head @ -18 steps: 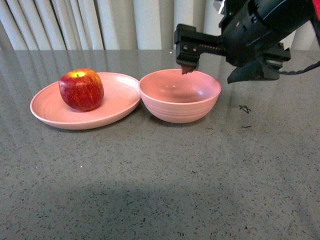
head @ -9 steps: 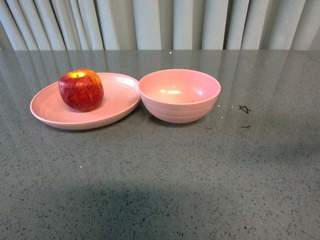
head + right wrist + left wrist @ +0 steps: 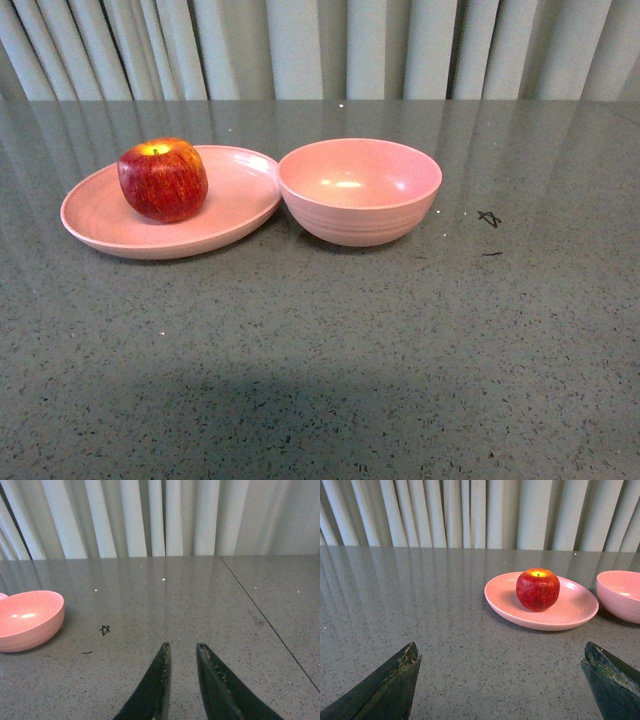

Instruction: Move apple from plate to bowl

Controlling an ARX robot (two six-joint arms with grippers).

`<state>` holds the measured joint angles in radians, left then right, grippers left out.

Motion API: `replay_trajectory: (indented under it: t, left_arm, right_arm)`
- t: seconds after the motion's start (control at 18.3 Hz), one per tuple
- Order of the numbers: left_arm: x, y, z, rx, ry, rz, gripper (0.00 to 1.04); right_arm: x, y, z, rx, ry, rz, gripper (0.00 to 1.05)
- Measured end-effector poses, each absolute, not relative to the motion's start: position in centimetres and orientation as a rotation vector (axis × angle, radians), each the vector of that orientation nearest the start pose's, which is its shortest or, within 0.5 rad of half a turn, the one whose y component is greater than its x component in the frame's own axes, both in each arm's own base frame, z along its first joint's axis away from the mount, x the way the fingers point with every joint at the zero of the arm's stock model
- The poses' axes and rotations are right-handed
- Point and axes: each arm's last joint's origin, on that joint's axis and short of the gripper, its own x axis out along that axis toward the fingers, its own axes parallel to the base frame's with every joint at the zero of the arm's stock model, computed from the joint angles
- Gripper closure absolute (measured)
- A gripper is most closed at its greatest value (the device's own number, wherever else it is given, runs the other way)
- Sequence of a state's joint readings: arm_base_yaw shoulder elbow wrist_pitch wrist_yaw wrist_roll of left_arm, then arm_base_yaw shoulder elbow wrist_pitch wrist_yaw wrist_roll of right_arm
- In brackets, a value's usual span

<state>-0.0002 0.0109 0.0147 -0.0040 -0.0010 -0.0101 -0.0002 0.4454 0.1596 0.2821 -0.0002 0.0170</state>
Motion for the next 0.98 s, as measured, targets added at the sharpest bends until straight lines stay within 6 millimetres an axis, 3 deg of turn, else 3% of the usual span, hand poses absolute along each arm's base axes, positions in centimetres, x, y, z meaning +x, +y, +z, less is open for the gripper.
replay_trajectory:
  t: [0.05, 0.71, 0.98]
  left_arm:
    - [9.7, 0.0, 16.7, -0.01, 0.0, 0.0, 0.07]
    - [9.7, 0.0, 16.7, -0.01, 0.0, 0.0, 0.07]
    - [9.7, 0.0, 16.7, -0.01, 0.0, 0.0, 0.07]
  right_arm:
    - [12.7, 0.0, 20.3, 0.014, -0.011, 0.0, 1.03]
    - [10.9, 0.0, 16.9, 0.006, -0.003, 0.0, 1.03]
    - [9.7, 0.0, 16.9, 0.006, -0.017, -0.001, 1.03]
